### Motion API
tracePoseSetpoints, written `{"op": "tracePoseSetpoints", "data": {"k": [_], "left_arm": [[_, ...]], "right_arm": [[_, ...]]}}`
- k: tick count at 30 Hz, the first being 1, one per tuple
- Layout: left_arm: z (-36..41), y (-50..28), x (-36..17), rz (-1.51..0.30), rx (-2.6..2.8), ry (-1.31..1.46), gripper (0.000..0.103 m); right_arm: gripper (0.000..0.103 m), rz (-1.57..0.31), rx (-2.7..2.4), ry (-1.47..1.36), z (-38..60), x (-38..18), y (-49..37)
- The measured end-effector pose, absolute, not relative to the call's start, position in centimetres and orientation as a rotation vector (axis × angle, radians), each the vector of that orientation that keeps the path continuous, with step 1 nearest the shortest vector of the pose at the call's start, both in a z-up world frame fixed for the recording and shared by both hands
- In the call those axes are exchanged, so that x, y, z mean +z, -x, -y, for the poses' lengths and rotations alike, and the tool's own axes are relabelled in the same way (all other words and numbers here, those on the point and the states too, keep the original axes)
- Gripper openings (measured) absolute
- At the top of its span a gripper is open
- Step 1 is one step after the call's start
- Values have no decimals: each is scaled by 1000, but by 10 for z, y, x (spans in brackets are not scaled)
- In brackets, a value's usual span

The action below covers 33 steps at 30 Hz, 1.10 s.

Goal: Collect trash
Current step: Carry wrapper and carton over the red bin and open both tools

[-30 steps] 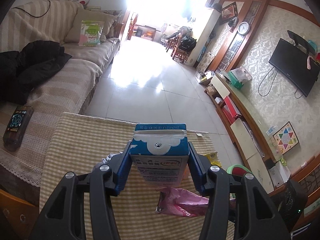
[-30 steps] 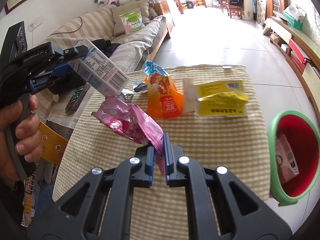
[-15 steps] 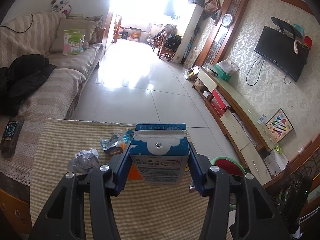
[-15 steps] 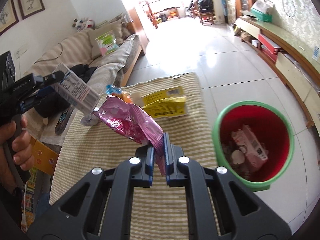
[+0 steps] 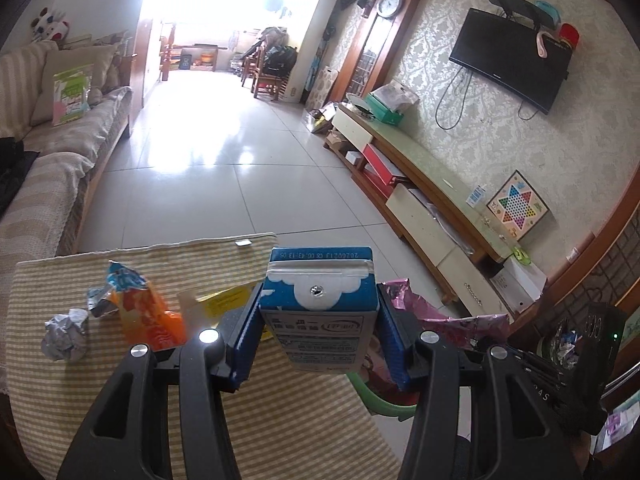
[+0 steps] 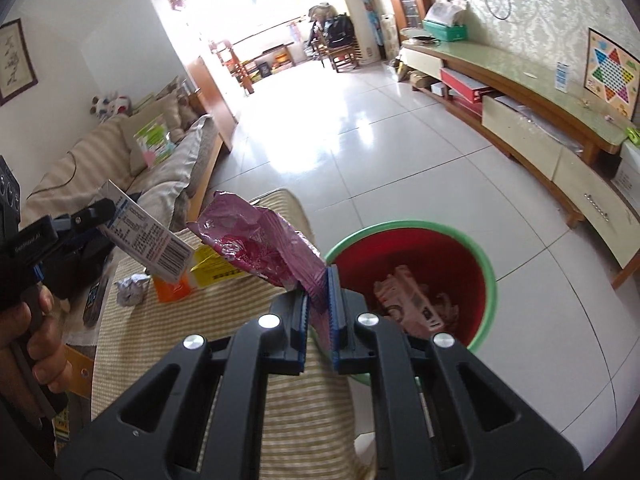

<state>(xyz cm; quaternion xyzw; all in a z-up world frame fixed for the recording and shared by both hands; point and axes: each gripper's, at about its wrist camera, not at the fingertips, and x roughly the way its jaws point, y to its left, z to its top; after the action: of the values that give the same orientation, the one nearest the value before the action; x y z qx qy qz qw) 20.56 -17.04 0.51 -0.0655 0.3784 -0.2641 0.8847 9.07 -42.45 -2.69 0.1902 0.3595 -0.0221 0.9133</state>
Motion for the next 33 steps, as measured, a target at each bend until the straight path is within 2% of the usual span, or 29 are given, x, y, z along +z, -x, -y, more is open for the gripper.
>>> {"op": "tracePoseSetpoints", "data": {"k": [18, 33], "left_arm": [[282, -210, -36, -888, -713, 47, 49], [319, -214, -64, -957, -745, -4, 49]], "right_arm": [[9, -752, -159, -517, 499, -60, -92], [9, -784, -182, -579, 518, -87, -100]]}}
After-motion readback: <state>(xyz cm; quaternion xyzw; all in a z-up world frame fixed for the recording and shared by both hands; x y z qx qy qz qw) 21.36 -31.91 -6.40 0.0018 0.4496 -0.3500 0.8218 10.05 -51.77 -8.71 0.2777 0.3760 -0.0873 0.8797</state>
